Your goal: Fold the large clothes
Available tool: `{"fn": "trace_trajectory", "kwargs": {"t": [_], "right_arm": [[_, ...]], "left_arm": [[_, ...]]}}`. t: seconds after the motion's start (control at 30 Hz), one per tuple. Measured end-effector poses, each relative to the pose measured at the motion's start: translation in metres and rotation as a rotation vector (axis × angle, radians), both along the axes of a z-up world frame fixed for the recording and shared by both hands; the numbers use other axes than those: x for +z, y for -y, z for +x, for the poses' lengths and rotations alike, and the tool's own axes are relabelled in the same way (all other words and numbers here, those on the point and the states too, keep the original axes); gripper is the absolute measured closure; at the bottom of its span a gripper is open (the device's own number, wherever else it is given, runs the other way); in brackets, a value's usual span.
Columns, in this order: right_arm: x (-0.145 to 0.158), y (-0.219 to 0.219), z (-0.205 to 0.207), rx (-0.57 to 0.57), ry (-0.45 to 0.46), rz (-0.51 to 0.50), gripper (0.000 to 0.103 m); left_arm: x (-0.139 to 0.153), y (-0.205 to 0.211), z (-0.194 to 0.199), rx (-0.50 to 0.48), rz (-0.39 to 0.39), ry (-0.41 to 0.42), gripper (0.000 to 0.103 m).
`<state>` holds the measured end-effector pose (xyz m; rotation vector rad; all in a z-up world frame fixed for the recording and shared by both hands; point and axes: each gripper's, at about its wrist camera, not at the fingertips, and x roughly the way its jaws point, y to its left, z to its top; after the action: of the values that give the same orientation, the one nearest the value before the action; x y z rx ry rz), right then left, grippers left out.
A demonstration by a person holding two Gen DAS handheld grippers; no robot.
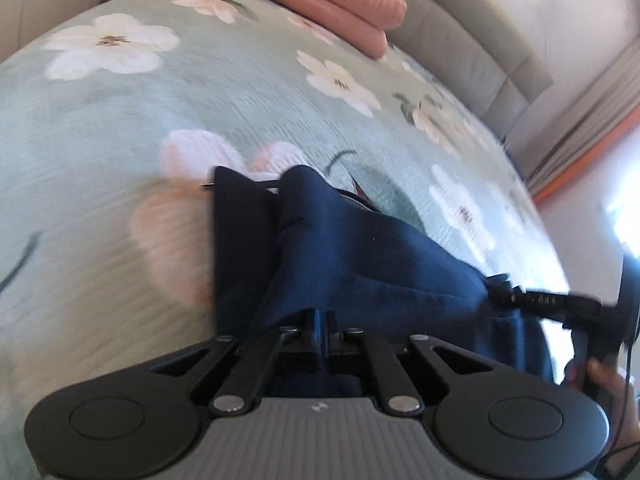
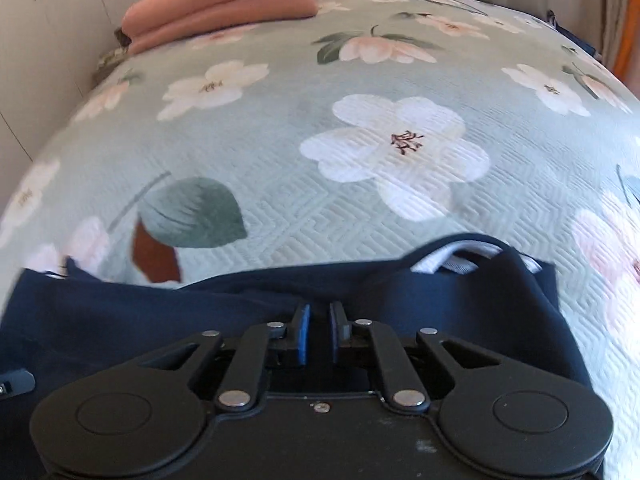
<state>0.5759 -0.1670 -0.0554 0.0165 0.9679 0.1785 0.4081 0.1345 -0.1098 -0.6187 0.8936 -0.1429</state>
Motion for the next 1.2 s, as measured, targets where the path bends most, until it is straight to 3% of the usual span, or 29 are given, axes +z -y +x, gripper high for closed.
{"fn": "trace_trajectory", "kwargs": {"t": [0.07,0.13,0.2,0.23,0.43,0.6,0.73,0.83,0.93,1.0,1.07,1.2], "right_arm": [[0.01,-0.002,-0.03,0.032,-0.012,0.043,0.09],[0.02,-0.005,-0.064,0.076,-0.035,0.08,0.09],[0.025,-0.01,-0.099,0.115,-0.053,0.096,0.09],[0.026,-0.013,-0.115,0.136,-0.062,0.096,0.09],[0.021,-0.019,-0.174,0.187,-0.073,0.049,0.09],[0.007,-0.014,-0.185,0.124,-0.073,0.086,0.09],[-0.001,-0.011,-0.186,0.045,-0.101,0.125,0.09],[0.01,-0.014,-0.188,0.043,-0.059,0.106,0.09],[0.012,-0.019,-0.19,0.061,-0.035,0.086,0.09],[0.005,-0.022,-0.191,0.069,-0.058,0.069,0.09],[-0.003,-0.025,-0.194,0.083,-0.068,0.045,0.09],[-0.02,-0.03,-0.198,0.125,-0.045,0.021,0.09]], "left_arm": [[0.011,-0.012,-0.022,0.027,0.022,-0.029,0.09],[0.02,-0.016,-0.04,0.035,0.046,-0.054,0.075],[0.022,-0.018,-0.056,0.023,0.069,-0.089,0.036],[0.019,-0.019,-0.062,0.012,0.059,-0.109,0.031],[-0.026,-0.027,-0.082,-0.032,-0.143,-0.271,0.033],[-0.051,-0.043,-0.08,0.01,-0.313,-0.204,0.033],[-0.059,-0.037,-0.064,-0.033,-0.346,-0.131,0.028],[-0.059,-0.032,-0.057,-0.041,-0.358,-0.097,0.022],[-0.058,-0.026,-0.056,-0.047,-0.344,-0.074,0.029],[-0.063,-0.024,-0.054,-0.041,-0.374,-0.092,0.071],[-0.067,-0.018,-0.055,-0.014,-0.429,-0.093,0.078],[-0.037,0.002,-0.055,-0.016,-0.428,-0.001,0.088]]}}
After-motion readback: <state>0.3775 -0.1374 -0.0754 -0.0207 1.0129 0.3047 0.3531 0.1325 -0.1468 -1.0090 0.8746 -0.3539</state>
